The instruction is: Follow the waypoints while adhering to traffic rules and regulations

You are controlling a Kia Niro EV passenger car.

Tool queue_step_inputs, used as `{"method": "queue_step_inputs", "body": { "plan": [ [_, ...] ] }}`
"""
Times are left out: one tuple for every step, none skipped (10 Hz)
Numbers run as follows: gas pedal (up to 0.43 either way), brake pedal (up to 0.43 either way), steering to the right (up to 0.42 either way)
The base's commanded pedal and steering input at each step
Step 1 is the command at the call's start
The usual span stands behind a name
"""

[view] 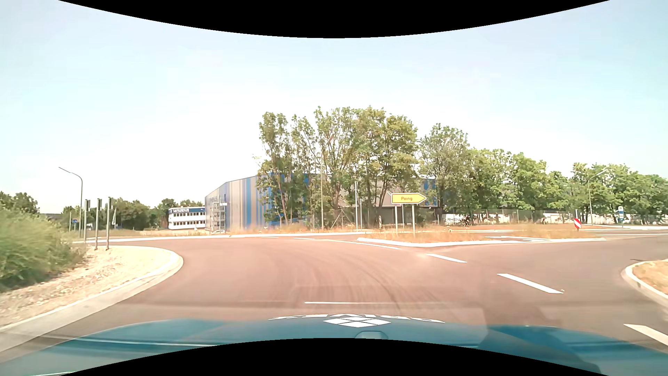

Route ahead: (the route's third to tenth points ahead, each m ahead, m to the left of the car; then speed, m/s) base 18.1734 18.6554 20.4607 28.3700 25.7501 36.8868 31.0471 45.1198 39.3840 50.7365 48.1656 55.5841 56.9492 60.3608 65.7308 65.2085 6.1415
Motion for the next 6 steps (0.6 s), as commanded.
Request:
{"method": "queue_step_inputs", "body": {
  "plan": [
    [0.039, 0.0, -0.111],
    [0.039, 0.0, -0.14],
    [0.039, 0.0, -0.161],
    [0.039, 0.0, -0.177],
    [0.039, 0.0, -0.185],
    [0.047, 0.0, -0.192]
  ]
}}
